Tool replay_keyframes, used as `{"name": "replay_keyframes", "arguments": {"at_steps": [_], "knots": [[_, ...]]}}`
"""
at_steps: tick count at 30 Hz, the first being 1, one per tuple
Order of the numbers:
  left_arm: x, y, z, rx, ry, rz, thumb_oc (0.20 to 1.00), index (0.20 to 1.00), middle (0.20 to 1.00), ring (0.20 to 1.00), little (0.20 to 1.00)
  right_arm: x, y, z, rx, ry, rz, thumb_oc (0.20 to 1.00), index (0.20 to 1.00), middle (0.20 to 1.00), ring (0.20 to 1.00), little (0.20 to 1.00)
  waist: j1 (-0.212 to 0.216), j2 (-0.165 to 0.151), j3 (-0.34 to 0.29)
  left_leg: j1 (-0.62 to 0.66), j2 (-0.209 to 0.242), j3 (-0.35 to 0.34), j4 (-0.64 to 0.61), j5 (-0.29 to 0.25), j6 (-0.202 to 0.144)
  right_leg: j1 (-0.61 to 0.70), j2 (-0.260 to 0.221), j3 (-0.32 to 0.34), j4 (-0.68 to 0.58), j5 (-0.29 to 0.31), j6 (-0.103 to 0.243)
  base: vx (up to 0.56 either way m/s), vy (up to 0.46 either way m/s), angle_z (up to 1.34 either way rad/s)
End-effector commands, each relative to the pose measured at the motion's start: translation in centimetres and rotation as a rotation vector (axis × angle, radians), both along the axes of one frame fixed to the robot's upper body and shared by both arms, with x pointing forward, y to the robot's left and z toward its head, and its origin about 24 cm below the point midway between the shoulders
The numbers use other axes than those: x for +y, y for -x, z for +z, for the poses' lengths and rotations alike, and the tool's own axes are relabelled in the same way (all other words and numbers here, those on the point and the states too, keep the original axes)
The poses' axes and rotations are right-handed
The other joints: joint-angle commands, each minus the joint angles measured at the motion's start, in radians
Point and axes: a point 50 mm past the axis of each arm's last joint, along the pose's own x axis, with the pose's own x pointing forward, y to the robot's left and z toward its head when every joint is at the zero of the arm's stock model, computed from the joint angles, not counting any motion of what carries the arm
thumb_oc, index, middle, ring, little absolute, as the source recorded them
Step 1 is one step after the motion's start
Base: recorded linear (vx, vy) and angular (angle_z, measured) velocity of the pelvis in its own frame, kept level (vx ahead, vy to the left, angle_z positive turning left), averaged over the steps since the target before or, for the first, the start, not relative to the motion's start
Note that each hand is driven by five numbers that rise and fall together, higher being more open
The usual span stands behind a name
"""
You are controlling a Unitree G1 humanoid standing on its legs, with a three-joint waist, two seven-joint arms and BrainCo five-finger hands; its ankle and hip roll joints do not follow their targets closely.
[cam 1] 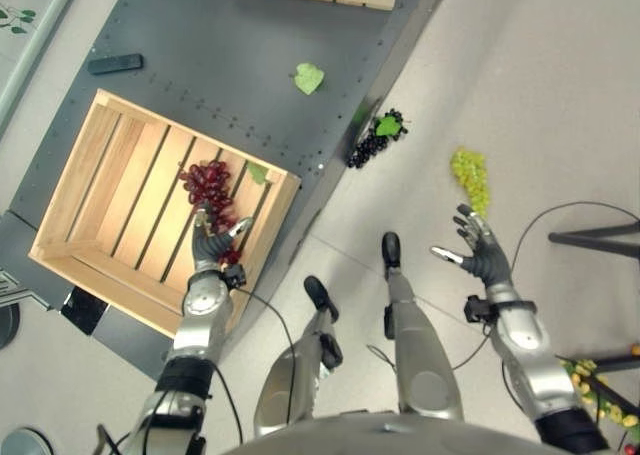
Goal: Pick up the fruits from the basket on one side to the basket on the other side
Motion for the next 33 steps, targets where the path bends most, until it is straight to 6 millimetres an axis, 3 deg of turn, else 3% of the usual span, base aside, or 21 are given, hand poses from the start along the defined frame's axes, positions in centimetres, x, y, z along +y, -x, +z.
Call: {"name": "replay_keyframes", "arguments": {"at_steps": [1,11,16,21,23,29,33], "knots": [[3.2,-0.3,1.1,0.001,-0.138,0.068,1.0,1.0,1.0,1.0,1.0,0.6,-0.1,1.6,-0.103,-0.022,0.016,1.0,1.0,1.0,1.0,1.0,0.007,-0.046,-0.041,-0.047,0.006,-0.048,0.013,0.017,-0.052,0.04,-0.039,0.0,0.052,-0.115,0.107,0.0,0.0,0.0],[6.2,-1.0,-1.0,0.223,-0.151,0.197,1.0,1.0,1.0,1.0,1.0,1.1,0.4,1.4,-0.087,-0.037,0.047,1.0,1.0,1.0,1.0,1.0,-0.017,-0.049,-0.042,-0.04,0.01,-0.037,0.01,-0.003,-0.067,0.038,-0.037,0.002,0.057,-0.135,0.119,0.03,0.01,0.0],[7.8,-0.8,-1.0,0.271,-0.171,0.241,1.0,1.0,1.0,1.0,1.0,1.1,0.7,1.3,-0.081,-0.041,0.055,1.0,1.0,1.0,1.0,1.0,-0.023,-0.051,-0.04,-0.041,0.012,-0.031,0.01,-0.002,-0.07,0.033,-0.038,0.002,0.059,-0.134,0.123,0.0,0.0,0.0],[7.3,-1.5,0.5,0.173,-0.193,0.215,1.0,1.0,1.0,1.0,1.0,0.9,0.7,1.3,-0.083,-0.034,0.047,1.0,1.0,1.0,1.0,1.0,-0.018,-0.048,-0.038,-0.049,0.011,-0.032,0.01,0.0,-0.072,0.031,-0.041,-0.003,0.053,-0.129,0.125,-0.02,-0.008,0.0],[6.1,-1.3,1.9,0.034,-0.188,0.153,1.0,1.0,1.0,1.0,1.0,0.6,0.7,1.5,-0.098,-0.026,0.027,1.0,1.0,1.0,1.0,1.0,-0.009,-0.048,-0.03,-0.067,0.01,-0.027,0.017,0.022,-0.063,0.019,-0.043,-0.009,0.054,-0.109,0.114,-0.09,-0.033,0.02],[5.3,1.6,2.1,-0.05,-0.159,0.048,1.0,1.0,1.0,1.0,1.0,-0.4,0.6,1.6,-0.101,-0.007,-0.011,1.0,1.0,1.0,1.0,1.0,0.021,-0.034,-0.025,-0.066,0.006,-0.047,0.019,0.022,-0.06,0.029,-0.046,-0.017,0.053,-0.112,0.109,0.0,0.0,0.0],[5.8,2.0,1.7,-0.013,-0.173,0.042,1.0,1.0,1.0,1.0,1.0,-0.4,0.5,1.4,-0.085,-0.004,0.001,1.0,1.0,1.0,1.0,1.0,0.027,-0.029,-0.03,-0.065,0.006,-0.055,0.019,0.024,-0.061,0.034,-0.044,-0.02,0.051,-0.113,0.107,-0.01,0.001,0.05]]}}
